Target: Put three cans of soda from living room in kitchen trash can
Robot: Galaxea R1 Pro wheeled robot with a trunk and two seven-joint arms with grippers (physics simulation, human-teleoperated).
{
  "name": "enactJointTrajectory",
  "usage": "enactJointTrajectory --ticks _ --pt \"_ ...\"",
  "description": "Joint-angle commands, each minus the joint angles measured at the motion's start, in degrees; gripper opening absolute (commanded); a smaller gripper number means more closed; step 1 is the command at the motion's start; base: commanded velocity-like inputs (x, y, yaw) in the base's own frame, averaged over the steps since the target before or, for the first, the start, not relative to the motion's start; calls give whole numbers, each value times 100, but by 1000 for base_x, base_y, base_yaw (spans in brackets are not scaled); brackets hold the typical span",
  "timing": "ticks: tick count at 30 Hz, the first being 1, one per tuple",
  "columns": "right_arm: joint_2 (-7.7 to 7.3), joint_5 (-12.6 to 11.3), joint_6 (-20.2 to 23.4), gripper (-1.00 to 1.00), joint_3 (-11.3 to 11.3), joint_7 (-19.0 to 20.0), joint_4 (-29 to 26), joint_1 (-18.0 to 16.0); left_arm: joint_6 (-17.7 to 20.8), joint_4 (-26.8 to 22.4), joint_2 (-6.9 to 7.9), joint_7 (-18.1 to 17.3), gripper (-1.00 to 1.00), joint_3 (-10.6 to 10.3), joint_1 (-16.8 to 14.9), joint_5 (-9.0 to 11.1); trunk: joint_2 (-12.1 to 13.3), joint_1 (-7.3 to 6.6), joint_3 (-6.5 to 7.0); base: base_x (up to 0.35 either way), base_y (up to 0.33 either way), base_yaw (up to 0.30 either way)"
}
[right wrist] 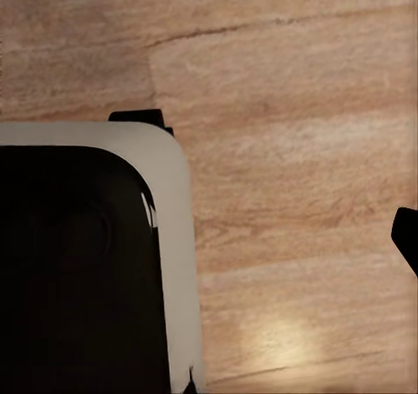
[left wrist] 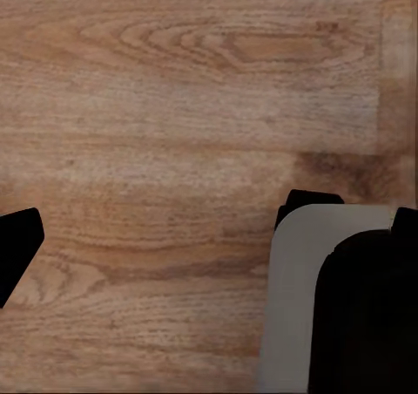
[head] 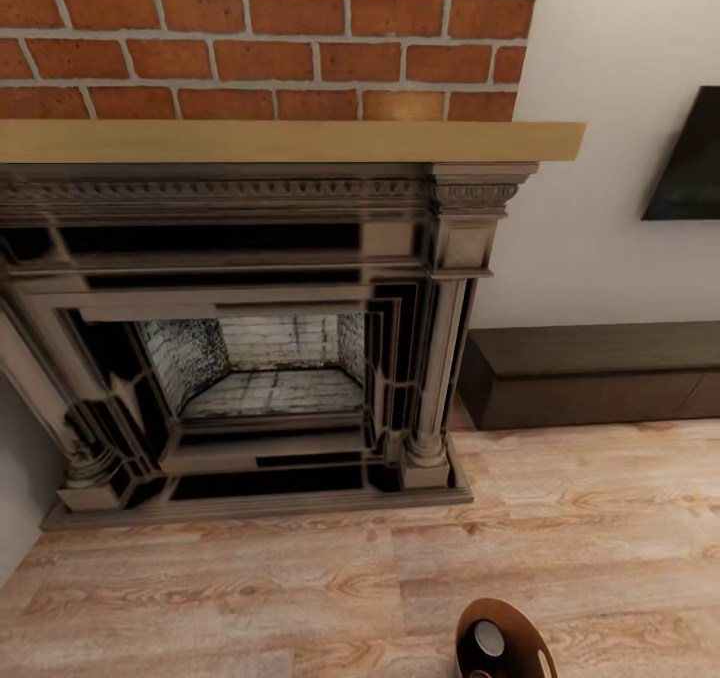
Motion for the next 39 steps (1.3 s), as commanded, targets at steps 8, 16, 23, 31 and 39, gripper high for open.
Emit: enactJointTrajectory --ticks 8,16,23,31,39 --pt "45 -2 11 100 -1 -57 0 3 182 0 -16 9 100 14 135 8 322 -176 144 0 0 0" --pt "40 -2 99 100 -1 -61 6 8 245 0 -21 10 100 17 153 9 643 -352 288 0 0 0" --pt "39 -2 191 100 -1 -61 7 10 254 0 -23 10 100 18 154 9 924 -506 414 0 0 0" --pt "39 5 203 100 -1 -60 7 11 445 0 -25 10 100 20 155 9 1245 -682 557 0 0 0" --pt "39 8 233 100 -1 -60 7 17 587 0 -22 10 100 20 155 9 1566 -857 701 0 0 0"
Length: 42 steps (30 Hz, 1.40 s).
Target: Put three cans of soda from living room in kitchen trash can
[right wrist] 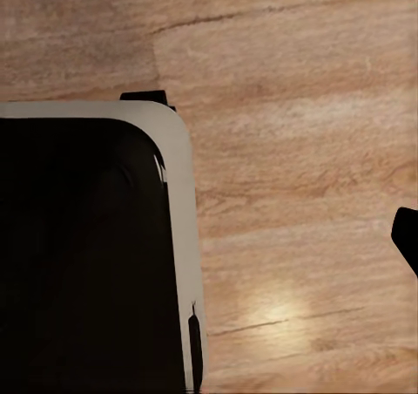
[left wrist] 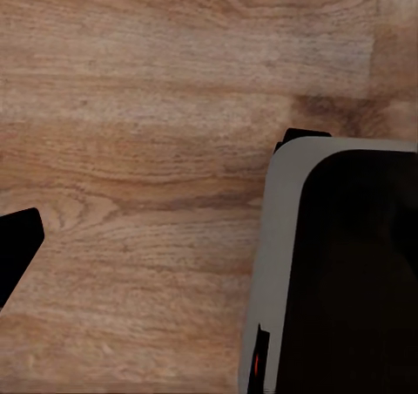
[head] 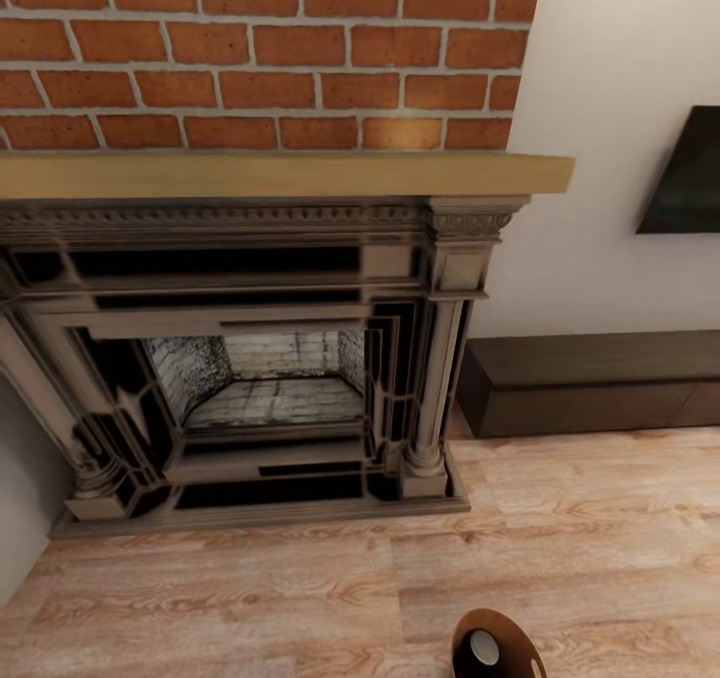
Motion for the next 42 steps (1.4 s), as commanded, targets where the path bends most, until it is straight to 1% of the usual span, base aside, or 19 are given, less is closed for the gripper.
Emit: enactJointTrajectory --ticks 1,4,10,22,24,28,42 --pt "0 0 21 100 0 0 0 0 6 0 0 0 100 0 0 0 42 -23 19 0 0 0" --pt "0 0 127 100 0 0 0 2 57 0 -1 0 100 2 0 0 162 -89 72 0 0 0" --pt "0 0 192 100 0 -2 -1 2 132 0 -6 5 100 0 0 0 403 -220 180 0 0 0" --pt "-1 2 209 100 0 0 -5 3 165 0 -8 9 100 3 0 0 884 -484 396 0 0 0" --pt "-15 0 206 100 0 0 -7 3 216 0 -8 9 100 5 0 0 964 -528 432 0 0 0" --pt "-32 32 118 100 6 0 -50 2 260 -14 -6 4 100 16 -4 12 1124 -616 503 0 0 0" --pt "-31 3 34 100 -12 -9 -168 2 280 -53 -8 3 100 15 -29 17 1124 -616 503 0 0 0"
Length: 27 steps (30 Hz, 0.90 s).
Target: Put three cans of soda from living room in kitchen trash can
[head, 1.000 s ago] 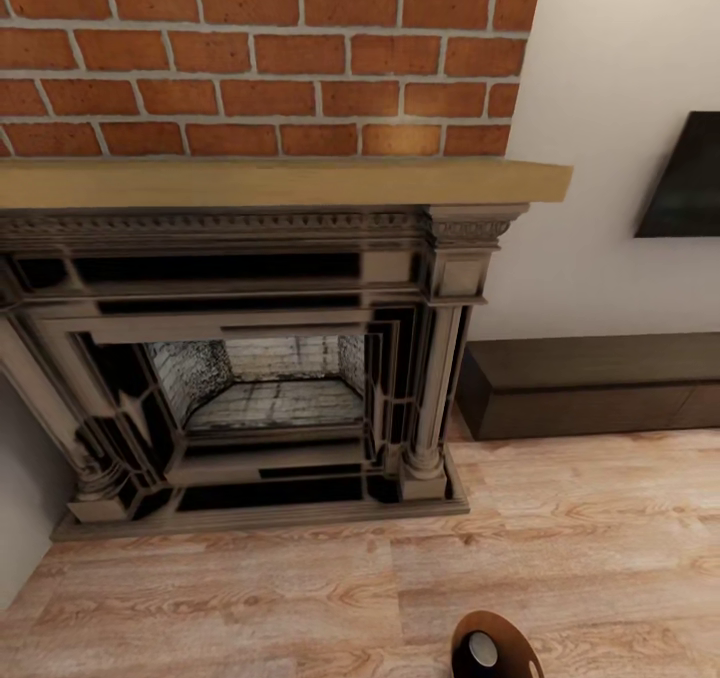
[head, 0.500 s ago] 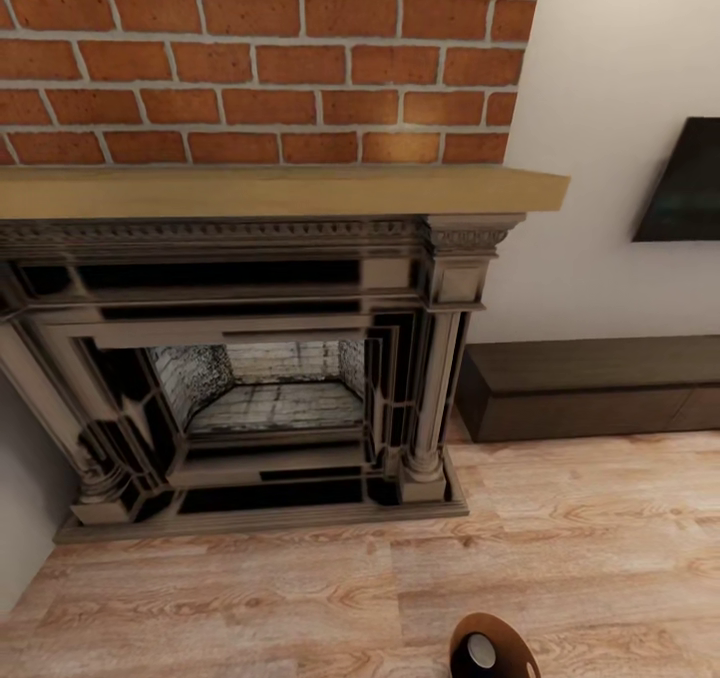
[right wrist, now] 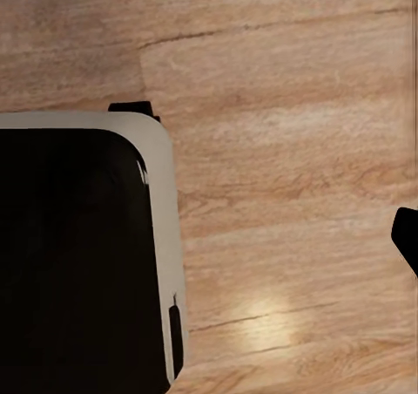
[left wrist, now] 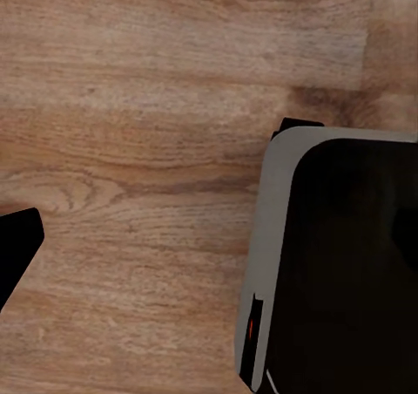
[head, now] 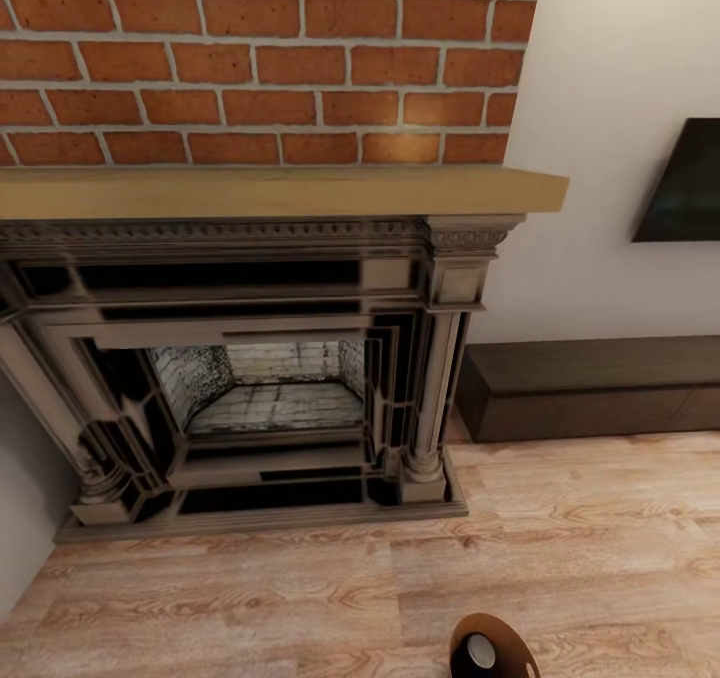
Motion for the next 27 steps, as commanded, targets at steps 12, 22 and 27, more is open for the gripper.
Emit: enactJointTrajectory --ticks 12,22,27 --pt "-8 -15 -8 100 -45 -118 -172 0 -5 -13 0 -11 100 -7 -6 -3 0 0 0 0 0 0" --pt "20 -13 -1 100 -40 -898 -165 0 -12 -17 0 -17 100 -26 -6 -46 0 0 0 0 0 0" --pt "23 -13 0 100 -33 -961 -166 0 -13 -14 0 -17 100 -25 -5 -42 0 0 0 0 0 0"
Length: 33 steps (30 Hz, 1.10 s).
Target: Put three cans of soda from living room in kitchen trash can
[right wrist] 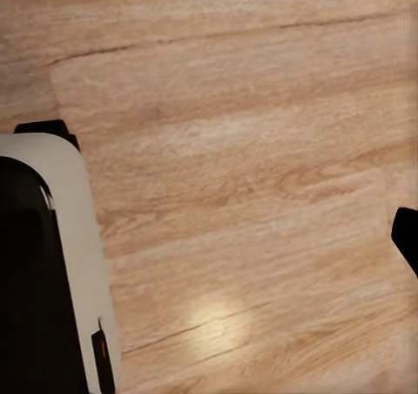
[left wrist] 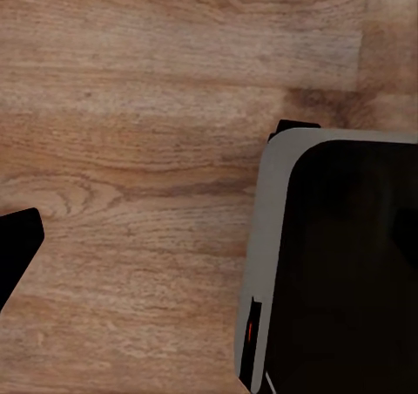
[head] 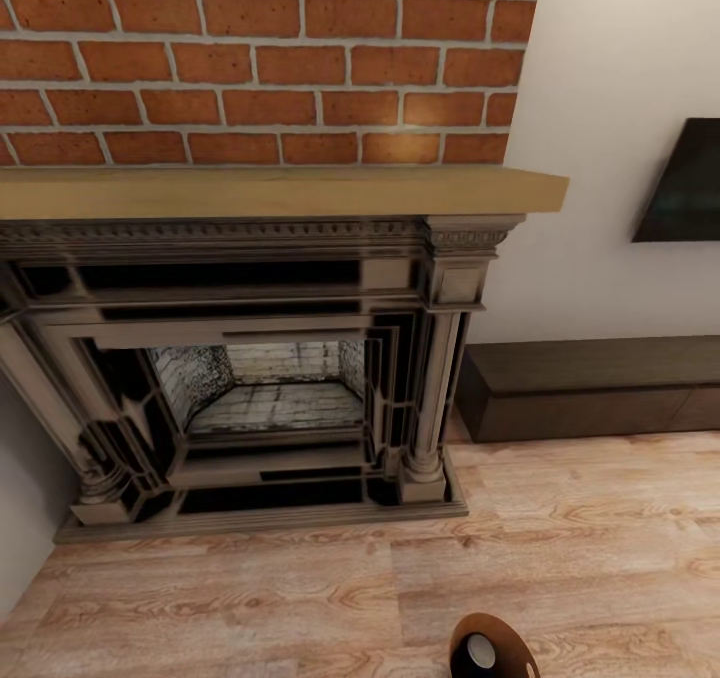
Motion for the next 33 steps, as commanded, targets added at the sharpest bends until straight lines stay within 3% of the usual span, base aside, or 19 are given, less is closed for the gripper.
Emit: enactJointTrajectory --ticks 1,22,33 --pt "0 0 0 100 1 -5 0 0 2 1 0 1 100 0 0 3 0 0 0 0 0 0" --pt "17 0 -3 100 20 -5 10 0 -2 8 0 -22 100 -18 2 0 762 -417 341 0 0 0" --pt "20 8 0 100 36 -5 77 0 -10 5 0 -5 100 -2 1 18 762 -417 341 0 0 0"
